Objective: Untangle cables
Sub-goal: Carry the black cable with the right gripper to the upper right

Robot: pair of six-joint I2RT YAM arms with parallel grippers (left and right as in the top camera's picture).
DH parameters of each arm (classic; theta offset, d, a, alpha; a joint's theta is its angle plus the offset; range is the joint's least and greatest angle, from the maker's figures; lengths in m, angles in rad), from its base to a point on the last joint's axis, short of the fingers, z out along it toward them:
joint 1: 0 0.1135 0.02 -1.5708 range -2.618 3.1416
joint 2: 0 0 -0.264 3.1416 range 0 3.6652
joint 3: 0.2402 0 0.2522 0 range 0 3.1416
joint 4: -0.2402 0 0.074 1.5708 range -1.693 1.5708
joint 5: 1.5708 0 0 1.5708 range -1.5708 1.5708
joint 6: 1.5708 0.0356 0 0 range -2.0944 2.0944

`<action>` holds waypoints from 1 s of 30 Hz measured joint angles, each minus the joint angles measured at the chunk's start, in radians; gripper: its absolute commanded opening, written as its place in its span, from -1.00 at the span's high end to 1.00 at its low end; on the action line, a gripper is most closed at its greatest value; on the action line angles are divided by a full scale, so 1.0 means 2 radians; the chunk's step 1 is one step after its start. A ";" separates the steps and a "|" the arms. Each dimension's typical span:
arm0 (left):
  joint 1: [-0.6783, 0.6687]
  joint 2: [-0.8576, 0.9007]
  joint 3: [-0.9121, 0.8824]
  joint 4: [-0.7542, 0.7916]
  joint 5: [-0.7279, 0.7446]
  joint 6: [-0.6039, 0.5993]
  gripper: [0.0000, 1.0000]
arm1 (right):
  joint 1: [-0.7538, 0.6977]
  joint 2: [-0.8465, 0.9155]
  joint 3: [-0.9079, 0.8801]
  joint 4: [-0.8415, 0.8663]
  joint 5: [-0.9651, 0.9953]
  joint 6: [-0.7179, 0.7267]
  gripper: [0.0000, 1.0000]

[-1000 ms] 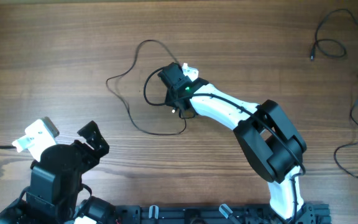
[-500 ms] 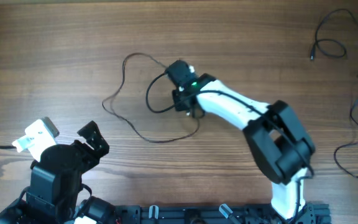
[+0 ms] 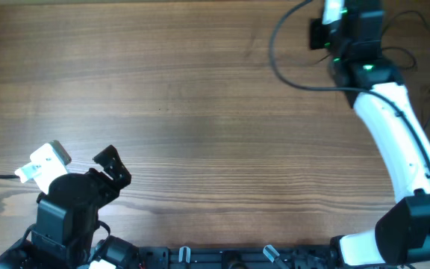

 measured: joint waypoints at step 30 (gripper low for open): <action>0.000 0.000 0.000 0.000 0.000 0.000 -1.00 | -0.072 0.252 -0.003 0.053 0.044 -0.138 0.92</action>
